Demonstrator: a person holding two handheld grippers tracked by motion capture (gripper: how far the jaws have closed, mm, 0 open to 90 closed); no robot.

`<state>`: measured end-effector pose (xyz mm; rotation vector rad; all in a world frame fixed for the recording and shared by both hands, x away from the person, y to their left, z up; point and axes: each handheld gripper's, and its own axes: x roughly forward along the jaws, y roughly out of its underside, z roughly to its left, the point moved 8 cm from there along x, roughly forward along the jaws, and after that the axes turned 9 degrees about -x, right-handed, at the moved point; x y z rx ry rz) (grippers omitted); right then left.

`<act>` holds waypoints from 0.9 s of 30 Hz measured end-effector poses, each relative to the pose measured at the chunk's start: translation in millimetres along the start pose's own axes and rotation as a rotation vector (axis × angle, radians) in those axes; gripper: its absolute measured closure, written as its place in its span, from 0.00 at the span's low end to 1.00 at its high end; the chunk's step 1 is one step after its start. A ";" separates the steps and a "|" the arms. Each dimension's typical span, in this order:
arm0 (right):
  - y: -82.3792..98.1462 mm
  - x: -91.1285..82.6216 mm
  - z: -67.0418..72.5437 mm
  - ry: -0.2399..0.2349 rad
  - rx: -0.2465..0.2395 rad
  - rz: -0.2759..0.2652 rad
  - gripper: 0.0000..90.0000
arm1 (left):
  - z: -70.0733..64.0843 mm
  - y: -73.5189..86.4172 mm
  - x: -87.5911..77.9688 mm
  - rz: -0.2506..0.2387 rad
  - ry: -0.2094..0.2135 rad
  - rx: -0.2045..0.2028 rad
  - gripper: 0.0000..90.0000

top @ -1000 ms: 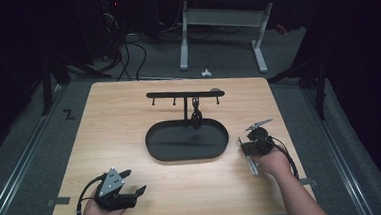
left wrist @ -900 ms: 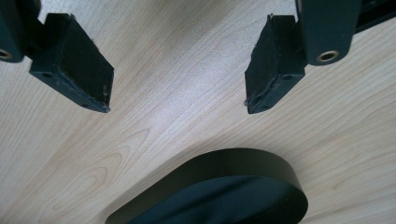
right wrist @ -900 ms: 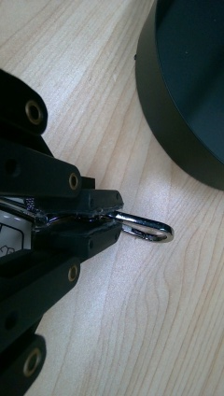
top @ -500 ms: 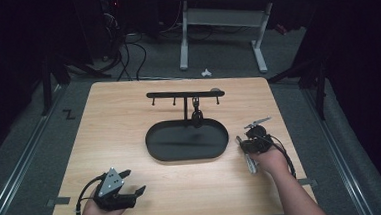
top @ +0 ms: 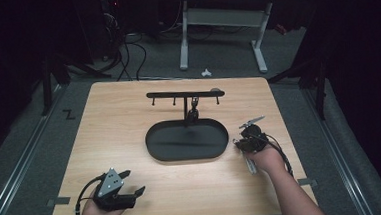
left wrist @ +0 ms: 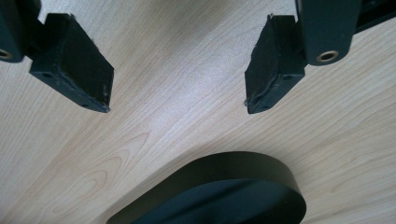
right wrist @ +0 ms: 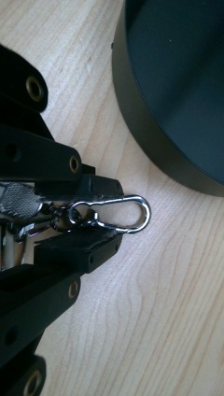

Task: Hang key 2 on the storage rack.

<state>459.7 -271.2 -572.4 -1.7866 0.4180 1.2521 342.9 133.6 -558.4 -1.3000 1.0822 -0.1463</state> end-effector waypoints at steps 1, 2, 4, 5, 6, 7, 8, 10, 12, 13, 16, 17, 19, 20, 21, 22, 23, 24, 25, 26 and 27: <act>0.7 -0.6 0.4 0.001 0.005 0.006 0.83 | -0.2 0.0 0.0 0.000 0.000 0.002 0.27; 1.0 -1.1 1.5 0.006 0.010 0.011 0.83 | -0.7 -0.1 -0.1 0.001 0.001 0.004 0.27; 1.0 -1.1 1.3 0.010 0.008 0.011 0.83 | -1.1 -0.2 -0.1 0.001 0.001 0.005 0.27; 0.8 -1.1 1.7 0.012 0.015 0.011 0.84 | -1.4 -0.1 -0.1 0.003 0.003 0.006 0.27; 0.6 -1.1 2.0 0.009 0.027 0.010 0.84 | -1.4 -0.1 0.1 0.002 0.002 0.007 0.27; 0.6 -1.1 2.0 0.009 0.027 0.010 0.84 | -1.4 -0.1 0.1 0.002 0.002 0.007 0.27; 0.6 -1.1 1.4 0.009 0.028 0.010 0.84 | -1.3 0.0 0.3 0.003 0.003 0.007 0.27; 0.7 -1.1 -0.7 -0.004 0.060 0.004 0.84 | -1.3 0.2 0.7 0.004 0.005 0.005 0.27; 1.5 -1.1 -2.7 -0.013 0.081 -0.004 0.84 | -1.1 0.7 1.1 0.006 0.004 0.006 0.27; 1.5 -1.1 -2.7 -0.013 0.081 -0.004 0.84 | -1.1 0.7 1.1 0.006 0.004 0.006 0.27; 3.8 -2.9 -7.0 -0.049 0.151 -0.042 0.85 | -1.2 1.5 2.0 0.013 0.008 0.009 0.27; 3.8 -2.9 -7.0 -0.049 0.151 -0.042 0.85 | -1.2 1.5 2.0 0.013 0.008 0.009 0.27; 1.6 -9.5 -11.3 -0.046 0.179 -0.087 0.96 | -1.4 1.9 2.7 0.017 0.010 0.010 0.27; 3.0 -9.5 -12.5 -0.038 0.171 -0.074 0.96 | -1.8 2.0 3.2 0.017 0.012 0.009 0.27; 5.2 -8.1 -12.7 -0.007 0.138 -0.054 0.96 | -2.0 2.2 3.8 0.020 0.011 0.013 0.27; 6.3 -7.2 -11.6 0.009 0.116 -0.026 0.95 | -2.2 2.1 4.2 0.020 0.011 0.014 0.27; 6.3 -7.2 -11.6 0.009 0.116 -0.026 0.95 | -2.7 2.0 4.2 0.022 0.012 0.015 0.27; 6.1 -6.5 -11.2 0.010 0.119 -0.024 0.95 | -3.4 1.8 4.0 0.022 0.012 0.019 0.27; 6.6 -5.4 -12.0 0.017 0.123 -0.017 0.95 | -3.6 1.8 3.9 0.022 0.011 0.022 0.27; 6.7 -4.8 -12.0 0.014 0.122 -0.016 0.96 | -3.7 1.9 3.8 0.023 0.011 0.024 0.27; 6.5 -4.6 -11.7 0.007 0.124 -0.018 0.96 | -3.7 2.1 3.6 0.025 0.010 0.026 0.27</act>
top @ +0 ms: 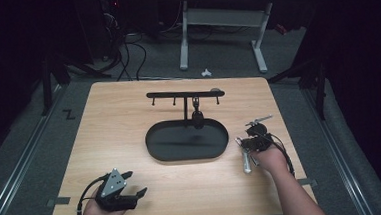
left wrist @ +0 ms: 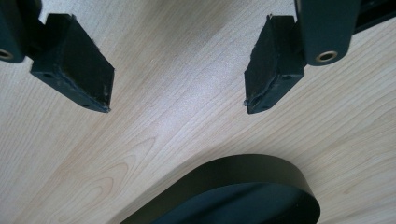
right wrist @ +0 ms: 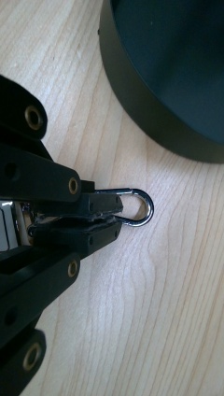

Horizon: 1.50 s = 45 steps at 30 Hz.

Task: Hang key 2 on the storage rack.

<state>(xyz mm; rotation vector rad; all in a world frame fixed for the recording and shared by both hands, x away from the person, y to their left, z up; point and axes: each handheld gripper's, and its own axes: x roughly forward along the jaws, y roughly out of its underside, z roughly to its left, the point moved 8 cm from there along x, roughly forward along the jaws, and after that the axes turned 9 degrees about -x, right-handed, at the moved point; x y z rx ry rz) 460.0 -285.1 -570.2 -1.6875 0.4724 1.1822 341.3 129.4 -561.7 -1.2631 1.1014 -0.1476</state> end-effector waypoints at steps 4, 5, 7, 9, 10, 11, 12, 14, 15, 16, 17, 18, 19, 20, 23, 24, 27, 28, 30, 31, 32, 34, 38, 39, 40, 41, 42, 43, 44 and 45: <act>-1.0 0.7 2.2 -0.021 0.008 -0.001 0.91 | 1.2 0.4 -0.3 -0.001 -0.002 -0.005 0.27; -1.3 0.8 2.9 -0.030 0.011 -0.001 0.87 | 1.2 0.7 -0.3 0.000 -0.002 -0.005 0.27; -2.8 2.5 5.8 -0.051 0.030 0.000 0.74 | 0.9 1.2 0.0 0.006 -0.001 -0.004 0.27; -4.4 3.0 7.8 -0.063 0.049 -0.007 0.70 | 0.3 1.3 0.5 0.005 -0.003 -0.003 0.27; -4.4 3.0 7.8 -0.063 0.049 -0.007 0.70 | 0.3 1.3 0.5 0.005 -0.003 -0.003 0.27; -5.6 3.0 9.6 -0.066 0.046 -0.017 0.68 | 0.0 1.4 0.4 0.005 -0.004 -0.001 0.27; -6.3 2.6 10.4 -0.068 0.047 -0.024 0.68 | 0.0 1.4 0.4 0.005 -0.004 -0.001 0.27; -7.8 0.6 11.9 -0.076 0.049 -0.041 0.68 | 0.2 1.5 0.6 0.006 -0.004 -0.002 0.28; -8.1 0.3 13.4 -0.081 0.048 -0.042 0.68 | 0.6 1.7 0.9 0.008 -0.003 -0.003 0.28; -8.1 0.3 13.4 -0.081 0.048 -0.042 0.68 | 0.6 1.7 0.9 0.008 -0.003 -0.003 0.28; -7.7 1.5 17.0 -0.093 0.032 -0.035 0.66 | 0.5 1.7 1.2 0.008 -0.003 -0.003 0.27; -8.1 2.7 18.6 -0.099 0.029 -0.039 0.66 | 0.5 1.7 1.2 0.008 -0.003 -0.003 0.28; -7.6 4.7 21.1 -0.103 0.016 -0.029 0.65 | 0.1 1.8 1.5 0.011 -0.003 0.000 0.28; -7.6 4.7 21.1 -0.103 0.016 -0.029 0.65 | 0.1 1.8 1.5 0.011 -0.003 0.000 0.28; -7.8 7.1 26.6 -0.050 -0.076 -0.031 0.79 | -0.3 1.8 1.3 0.011 -0.003 0.001 0.28; -7.8 7.1 26.6 -0.050 -0.076 -0.031 0.79 | -0.3 1.8 1.3 0.011 -0.003 0.001 0.28; -6.2 6.1 31.9 -0.038 -0.128 -0.030 0.83 | 0.5 1.4 1.3 0.010 -0.002 0.001 0.28; -6.2 6.1 31.9 -0.038 -0.128 -0.030 0.83 | 0.5 1.4 1.3 0.010 -0.002 0.001 0.28; -5.5 5.6 31.5 -0.031 -0.133 -0.026 0.83 | 0.9 1.1 0.9 0.011 -0.001 0.001 0.28; -5.2 5.1 32.3 -0.031 -0.130 -0.019 0.83 | 0.9 0.9 0.7 0.009 -0.001 0.001 0.28; -5.2 5.1 32.3 -0.031 -0.130 -0.019 0.83 | 0.8 0.8 0.4 0.009 -0.002 0.002 0.28; -5.6 5.1 31.2 -0.017 -0.138 -0.021 0.84 | 1.1 0.9 0.0 0.008 -0.003 0.001 0.28; -7.2 3.5 31.3 -0.010 -0.117 -0.040 0.96 | 1.8 0.9 -0.8 0.005 -0.007 0.000 0.28; -11.2 -1.1 28.6 -0.006 -0.108 -0.082 0.96 | 2.1 1.1 -0.8 0.004 -0.006 -0.004 0.28; -14.4 -6.2 24.6 -0.010 -0.091 -0.092 0.96 | 2.3 1.2 -0.7 0.005 -0.005 -0.005 0.28; -11.6 -5.4 22.6 0.006 -0.108 -0.064 0.96 | 2.5 1.3 -0.4 0.006 -0.005 -0.005 0.28; -9.8 -4.3 23.3 0.002 -0.111 -0.053 0.96 | 2.4 1.3 -0.2 0.006 -0.005 -0.005 0.28; -8.4 -3.3 23.5 0.004 -0.118 -0.054 0.96 | 2.1 1.3 0.2 0.007 -0.003 -0.004 0.28; -8.4 -3.3 23.5 0.004 -0.118 -0.054 0.96 | 2.1 1.3 0.2 0.007 -0.003 -0.004 0.28; -8.2 -3.2 23.6 -0.002 -0.111 -0.061 0.96 | 1.8 1.7 0.9 0.009 -0.003 -0.004 0.28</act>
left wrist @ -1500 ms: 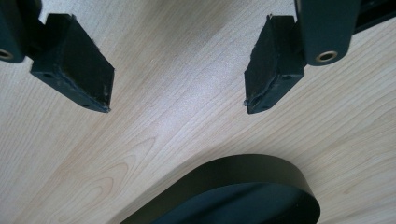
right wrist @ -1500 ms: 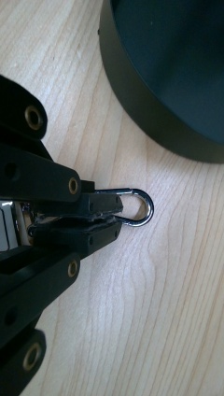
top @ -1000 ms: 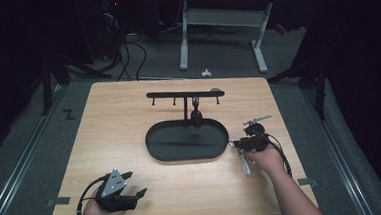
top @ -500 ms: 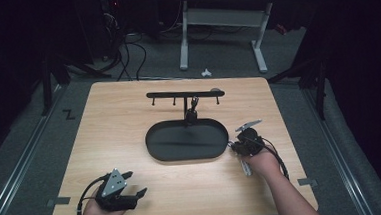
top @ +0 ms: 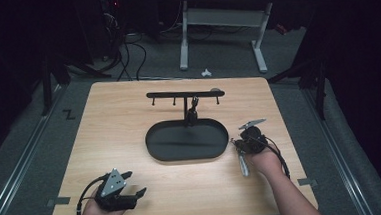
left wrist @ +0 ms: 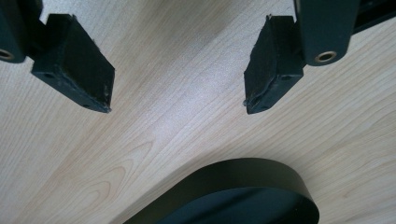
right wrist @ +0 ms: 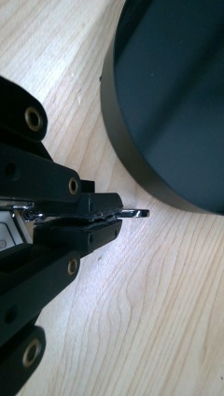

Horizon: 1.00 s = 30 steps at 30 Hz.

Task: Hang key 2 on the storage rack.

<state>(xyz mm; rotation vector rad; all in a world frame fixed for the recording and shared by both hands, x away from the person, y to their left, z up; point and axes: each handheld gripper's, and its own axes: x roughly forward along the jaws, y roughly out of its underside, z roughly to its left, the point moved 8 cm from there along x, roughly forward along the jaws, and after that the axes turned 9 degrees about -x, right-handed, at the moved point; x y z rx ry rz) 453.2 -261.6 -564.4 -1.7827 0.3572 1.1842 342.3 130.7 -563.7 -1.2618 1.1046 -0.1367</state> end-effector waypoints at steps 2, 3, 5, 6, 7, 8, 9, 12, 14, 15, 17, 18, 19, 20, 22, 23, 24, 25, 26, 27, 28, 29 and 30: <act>-0.3 0.0 0.2 -0.004 0.002 -0.004 0.97 | -0.1 0.3 0.4 0.003 0.001 0.000 0.28; -1.2 -1.3 1.1 -0.003 0.006 -0.009 0.97 | -0.1 0.4 0.5 0.004 0.001 0.000 0.28; -4.3 -5.0 1.5 -0.012 0.020 -0.028 0.97 | -0.2 0.1 0.4 0.001 0.001 0.000 0.28; -7.0 -10.4 0.5 -0.020 0.034 -0.055 0.97 | 0.1 0.0 0.0 0.001 0.003 -0.002 0.28; -7.0 -10.4 0.5 -0.020 0.034 -0.055 0.97 | 0.1 0.0 0.0 0.001 0.003 -0.002 0.28; -7.7 -15.3 0.4 -0.022 0.034 -0.060 0.97 | 0.7 0.1 0.1 0.000 0.003 -0.003 0.28; -7.7 -15.3 0.4 -0.022 0.034 -0.060 0.97 | 0.7 0.1 0.1 0.000 0.003 -0.003 0.28; -10.0 -27.2 1.1 -0.036 0.035 -0.081 0.97 | 1.5 -0.4 -0.8 -0.005 0.004 -0.010 0.28; -11.0 -29.7 1.1 -0.037 0.036 -0.089 0.97 | 1.3 -0.6 -1.1 -0.008 0.002 -0.011 0.28; -12.7 -34.6 1.1 -0.036 0.035 -0.097 0.97 | 1.1 -0.6 -1.2 -0.009 0.002 -0.012 0.28; -16.0 -43.2 1.2 -0.039 0.033 -0.109 0.97 | 1.1 -0.6 -1.7 -0.009 0.001 -0.013 0.28; -18.1 -47.7 1.0 -0.039 0.036 -0.120 0.97 | 1.3 -0.8 -2.1 -0.011 -0.001 -0.013 0.28; -20.0 -52.5 0.3 -0.038 0.032 -0.127 0.97 | 1.5 -1.0 -2.5 -0.011 -0.001 -0.013 0.28; -22.3 -57.1 0.0 -0.038 0.031 -0.137 0.97 | 1.8 -1.4 -2.7 -0.016 -0.003 -0.015 0.28; -29.2 -70.8 -0.7 -0.040 0.025 -0.165 0.97 | 2.6 -1.4 -3.4 -0.016 -0.003 -0.015 0.28; -29.2 -70.8 -0.7 -0.040 0.025 -0.165 0.97 | 2.6 -1.4 -3.4 -0.016 -0.003 -0.015 0.28; -34.0 -79.0 -0.4 -0.036 0.018 -0.182 0.97 | 3.5 -1.4 -3.6 -0.020 -0.005 -0.018 0.28; -34.0 -79.0 -0.4 -0.036 0.018 -0.182 0.97 | 3.5 -1.4 -3.6 -0.020 -0.005 -0.018 0.28; -35.9 -82.0 -0.3 -0.036 0.019 -0.190 0.97 | 3.7 -1.4 -3.8 -0.022 -0.005 -0.019 0.28; -39.1 -86.5 0.1 -0.040 0.016 -0.200 0.97 | 3.9 -1.4 -3.9 -0.022 -0.006 -0.020 0.28; -44.6 -92.5 1.4 -0.040 0.010 -0.216 0.97 | 4.1 -1.1 -3.8 -0.022 -0.005 -0.021 0.27; -44.6 -92.5 1.4 -0.040 0.010 -0.216 0.97 | 4.1 -1.1 -3.8 -0.022 -0.005 -0.021 0.27; -46.8 -94.5 2.1 -0.041 0.008 -0.223 0.97 | 4.6 -0.8 -3.9 -0.021 -0.007 -0.021 0.27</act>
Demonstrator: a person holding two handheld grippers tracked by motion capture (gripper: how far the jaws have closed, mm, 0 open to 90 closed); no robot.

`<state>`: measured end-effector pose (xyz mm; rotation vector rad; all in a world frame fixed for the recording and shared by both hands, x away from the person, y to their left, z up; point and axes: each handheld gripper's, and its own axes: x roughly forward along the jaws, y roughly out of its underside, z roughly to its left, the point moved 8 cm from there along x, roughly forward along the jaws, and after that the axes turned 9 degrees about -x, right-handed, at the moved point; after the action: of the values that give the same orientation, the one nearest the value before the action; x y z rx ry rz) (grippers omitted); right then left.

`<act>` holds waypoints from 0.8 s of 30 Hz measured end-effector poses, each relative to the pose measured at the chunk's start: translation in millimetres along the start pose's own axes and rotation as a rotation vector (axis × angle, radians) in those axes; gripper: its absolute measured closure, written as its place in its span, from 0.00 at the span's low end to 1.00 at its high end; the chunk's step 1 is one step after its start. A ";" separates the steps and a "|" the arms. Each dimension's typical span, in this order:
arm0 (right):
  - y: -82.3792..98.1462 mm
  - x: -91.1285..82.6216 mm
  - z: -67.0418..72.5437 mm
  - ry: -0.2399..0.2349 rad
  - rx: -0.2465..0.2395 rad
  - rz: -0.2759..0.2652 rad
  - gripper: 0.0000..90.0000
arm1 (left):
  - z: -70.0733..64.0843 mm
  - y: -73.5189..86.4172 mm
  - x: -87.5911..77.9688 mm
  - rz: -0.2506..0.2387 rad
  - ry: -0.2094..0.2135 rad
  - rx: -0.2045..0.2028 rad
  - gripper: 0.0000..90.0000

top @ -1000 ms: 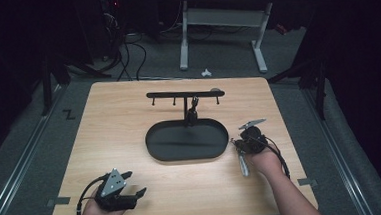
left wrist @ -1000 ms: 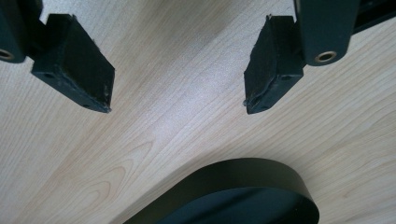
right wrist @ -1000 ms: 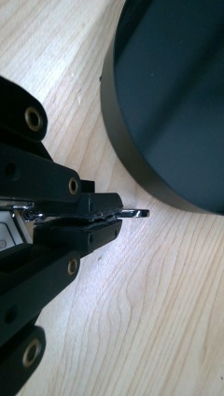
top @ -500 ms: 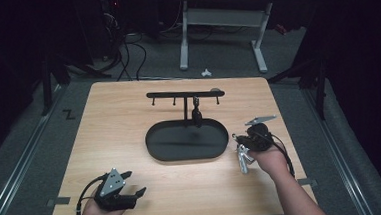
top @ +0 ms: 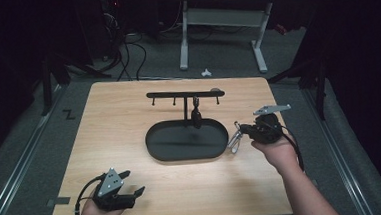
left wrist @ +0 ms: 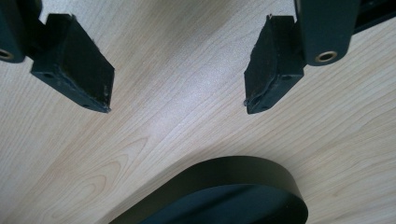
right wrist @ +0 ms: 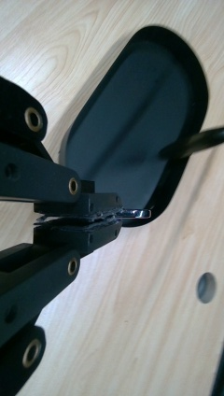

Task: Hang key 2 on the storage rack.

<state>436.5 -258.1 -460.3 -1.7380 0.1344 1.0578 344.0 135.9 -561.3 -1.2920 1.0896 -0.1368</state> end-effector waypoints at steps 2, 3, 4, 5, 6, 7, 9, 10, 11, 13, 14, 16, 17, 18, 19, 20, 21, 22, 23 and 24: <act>-11.1 -5.5 2.4 0.000 -0.019 -0.018 0.97 | 0.4 0.2 -0.4 -0.001 -0.001 -0.002 0.27; -11.1 -5.5 2.4 0.000 -0.019 -0.018 0.97 | 0.4 0.2 -0.4 -0.001 -0.001 -0.002 0.27; -13.6 -6.8 2.9 0.000 -0.022 -0.021 0.97 | 0.6 0.3 -0.6 -0.003 -0.002 -0.004 0.27; -18.2 -8.2 4.1 -0.003 -0.023 -0.033 0.97 | 0.7 0.5 -0.6 -0.003 -0.003 -0.005 0.27; -24.7 -11.0 5.9 -0.004 -0.032 -0.042 0.97 | 0.7 0.7 -0.7 -0.002 -0.002 -0.006 0.27; -24.7 -11.0 5.9 -0.004 -0.032 -0.042 0.97 | 0.7 0.7 -0.7 -0.002 -0.002 -0.006 0.27; -31.0 -13.4 8.4 -0.006 -0.041 -0.053 0.97 | 0.5 0.9 -0.7 -0.001 -0.003 -0.003 0.27; -33.9 -14.4 10.1 -0.010 -0.045 -0.057 0.97 | 0.2 0.8 -0.8 -0.001 -0.002 -0.002 0.27; -36.6 -15.2 11.8 -0.014 -0.048 -0.063 0.97 | 0.0 0.9 -0.7 -0.001 -0.001 -0.001 0.27; -41.1 -16.3 15.2 -0.017 -0.055 -0.066 0.97 | 0.1 0.9 -0.8 0.000 -0.001 0.000 0.27; -43.0 -16.7 16.6 -0.020 -0.059 -0.066 0.97 | 0.4 0.8 -0.9 -0.001 -0.002 -0.001 0.27; -48.8 -17.1 19.8 -0.027 -0.070 -0.073 0.97 | 0.7 0.9 -1.1 -0.002 -0.002 -0.004 0.27; -48.8 -17.1 19.8 -0.027 -0.070 -0.073 0.97 | 0.7 0.9 -1.1 -0.002 -0.002 -0.004 0.27; -50.3 -17.4 20.6 -0.028 -0.070 -0.075 0.97 | 0.7 1.0 -1.1 -0.002 -0.002 -0.004 0.27; -52.6 -17.8 21.5 -0.031 -0.071 -0.077 0.97 | 0.6 1.1 -1.0 -0.001 -0.002 -0.004 0.27; -56.1 -18.3 23.3 -0.033 -0.075 -0.077 0.97 | 0.3 1.3 -0.9 0.001 -0.001 -0.002 0.27; -56.1 -18.3 23.3 -0.033 -0.075 -0.077 0.97 | 0.3 1.3 -0.9 0.001 -0.001 -0.002 0.27; -59.3 -18.3 24.7 -0.035 -0.086 -0.077 0.97 | 0.3 1.5 -0.7 0.004 0.000 0.000 0.27; -59.3 -18.3 24.7 -0.035 -0.086 -0.077 0.97 | 0.3 1.5 -0.7 0.004 0.000 0.000 0.27; -62.5 -18.4 25.7 -0.035 -0.090 -0.076 0.97 | 0.5 1.5 -0.5 0.005 0.000 -0.001 0.27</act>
<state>444.5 -216.5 -404.6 -1.7899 -0.0017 1.0519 343.3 137.1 -562.3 -1.2902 1.0931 -0.1332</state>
